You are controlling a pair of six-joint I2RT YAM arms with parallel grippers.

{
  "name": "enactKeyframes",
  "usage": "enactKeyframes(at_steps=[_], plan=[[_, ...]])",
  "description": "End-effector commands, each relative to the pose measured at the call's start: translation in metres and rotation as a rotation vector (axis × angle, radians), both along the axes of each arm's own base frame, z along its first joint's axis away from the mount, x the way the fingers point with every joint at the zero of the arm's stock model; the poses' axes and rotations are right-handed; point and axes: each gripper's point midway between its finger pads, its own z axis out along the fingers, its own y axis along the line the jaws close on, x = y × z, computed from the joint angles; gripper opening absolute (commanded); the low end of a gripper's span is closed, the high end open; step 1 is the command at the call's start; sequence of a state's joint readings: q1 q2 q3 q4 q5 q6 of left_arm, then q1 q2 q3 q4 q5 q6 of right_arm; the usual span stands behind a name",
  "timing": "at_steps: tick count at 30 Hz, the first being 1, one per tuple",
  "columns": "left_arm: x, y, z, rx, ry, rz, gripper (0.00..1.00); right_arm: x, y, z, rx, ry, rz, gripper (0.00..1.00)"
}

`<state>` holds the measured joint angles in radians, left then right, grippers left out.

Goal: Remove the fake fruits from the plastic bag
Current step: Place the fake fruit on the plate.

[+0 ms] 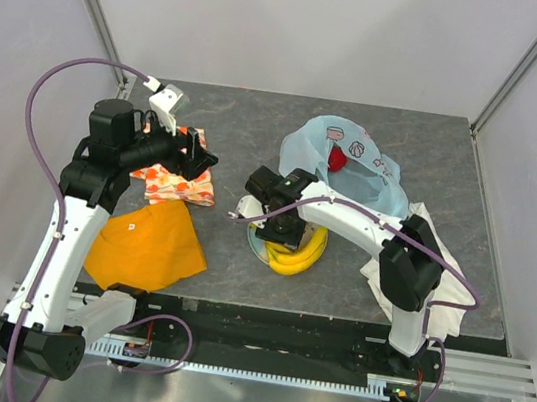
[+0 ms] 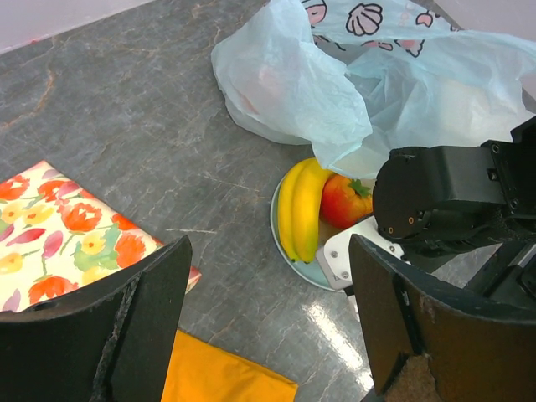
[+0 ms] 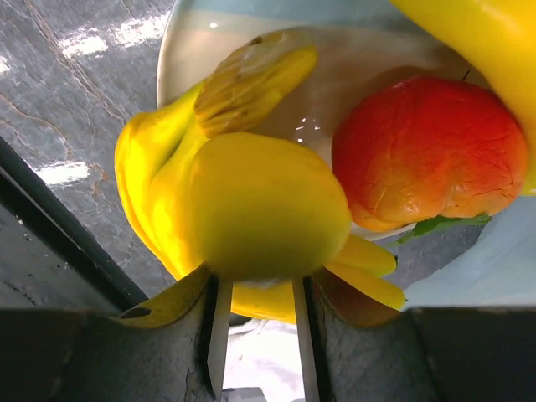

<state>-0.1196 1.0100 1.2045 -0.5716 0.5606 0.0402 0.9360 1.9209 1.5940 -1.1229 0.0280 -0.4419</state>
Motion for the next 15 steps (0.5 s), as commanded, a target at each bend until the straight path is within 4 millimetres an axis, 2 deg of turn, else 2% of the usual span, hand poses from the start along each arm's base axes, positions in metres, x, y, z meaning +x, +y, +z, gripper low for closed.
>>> enactKeyframes(at_steps=[1,2,4,6,7,10,11,13,14,15], plan=[[-0.002,-0.003,0.011,-0.059,-0.011,-0.004,0.82,0.0,-0.004,0.014,0.012,-0.038,0.006,0.15],[-0.002,-0.003,0.01,-0.06,-0.008,-0.003,0.82,0.003,-0.001,0.015,0.018,-0.042,0.007,0.15],[-0.003,-0.003,0.01,-0.062,-0.008,-0.006,0.82,0.006,0.003,0.01,0.01,-0.041,0.007,0.23],[-0.004,-0.003,0.012,-0.065,-0.013,-0.007,0.82,0.013,0.006,0.014,0.01,-0.069,-0.002,0.31],[-0.004,-0.003,0.012,-0.065,-0.013,-0.007,0.82,0.016,0.007,0.016,0.011,-0.081,-0.003,0.32],[-0.005,-0.003,0.013,-0.067,-0.014,-0.01,0.82,0.024,0.007,0.036,0.021,-0.133,-0.003,0.41],[-0.005,-0.003,0.012,-0.067,-0.013,-0.01,0.82,0.025,0.006,0.049,0.026,-0.147,-0.003,0.45],[-0.005,-0.004,0.012,-0.068,-0.011,-0.015,0.82,0.021,-0.002,0.064,0.008,-0.139,-0.003,0.47],[-0.004,-0.004,0.013,-0.069,-0.011,-0.017,0.82,0.025,0.001,0.082,0.047,-0.161,-0.012,0.48],[-0.003,-0.004,0.013,-0.069,-0.012,-0.017,0.82,0.023,0.003,0.091,0.073,-0.155,-0.009,0.49]])
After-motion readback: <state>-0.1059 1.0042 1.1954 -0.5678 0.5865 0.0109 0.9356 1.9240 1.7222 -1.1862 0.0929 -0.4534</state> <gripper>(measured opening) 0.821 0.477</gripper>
